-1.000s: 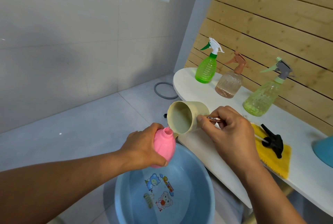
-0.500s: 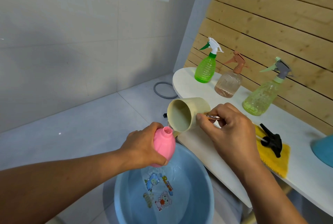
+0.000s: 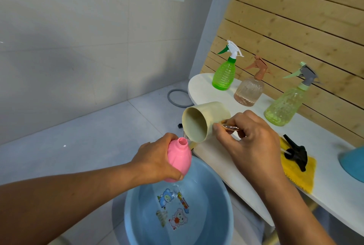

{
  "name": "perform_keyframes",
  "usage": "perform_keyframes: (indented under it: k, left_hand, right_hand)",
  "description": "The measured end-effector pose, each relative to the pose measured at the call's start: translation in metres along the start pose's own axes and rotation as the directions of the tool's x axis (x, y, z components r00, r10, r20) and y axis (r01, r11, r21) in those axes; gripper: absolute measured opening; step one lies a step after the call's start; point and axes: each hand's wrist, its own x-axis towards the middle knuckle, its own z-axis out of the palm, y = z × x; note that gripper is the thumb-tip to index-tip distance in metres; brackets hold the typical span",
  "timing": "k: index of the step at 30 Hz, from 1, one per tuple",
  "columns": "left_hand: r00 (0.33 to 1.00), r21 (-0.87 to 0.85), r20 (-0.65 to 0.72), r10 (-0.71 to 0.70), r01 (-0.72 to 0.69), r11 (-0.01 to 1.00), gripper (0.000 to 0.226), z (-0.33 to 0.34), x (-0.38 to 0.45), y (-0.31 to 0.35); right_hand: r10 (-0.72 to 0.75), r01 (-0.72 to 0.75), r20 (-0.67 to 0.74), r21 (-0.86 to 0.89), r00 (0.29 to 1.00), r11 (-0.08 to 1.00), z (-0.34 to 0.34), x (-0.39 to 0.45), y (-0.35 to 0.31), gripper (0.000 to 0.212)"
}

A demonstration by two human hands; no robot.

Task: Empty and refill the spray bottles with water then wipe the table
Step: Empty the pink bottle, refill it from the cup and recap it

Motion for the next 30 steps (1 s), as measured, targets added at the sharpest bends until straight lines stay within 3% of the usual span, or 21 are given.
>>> perform_keyframes:
  k: [15, 25, 28, 30]
  left_hand:
    - [1.0, -0.013, 0.009, -0.009, 0.009, 1.0, 0.099, 0.0, 0.001, 0.001]
    - [1.0, -0.035, 0.011, -0.003, 0.003, 0.999, 0.099, 0.0, 0.001, 0.004]
    - [1.0, -0.044, 0.009, -0.003, 0.003, 0.999, 0.098, 0.0, 0.001, 0.006]
    - [1.0, -0.06, 0.015, -0.002, 0.003, 0.998, 0.097, -0.001, 0.0, 0.006]
  right_hand:
    - [-0.176, 0.163, -0.083, -0.14, 0.981, 0.977, 0.002, -0.001, -0.001, 0.031]
    - [-0.373, 0.342, -0.133, -0.208, 0.918, 0.916, 0.005, -0.004, 0.001, 0.028]
    - [-0.327, 0.303, -0.124, -0.181, 0.937, 0.936, 0.008, -0.005, 0.004, 0.027]
    - [-0.178, 0.171, -0.095, -0.083, 0.979, 0.982, 0.013, -0.005, 0.005, 0.028]
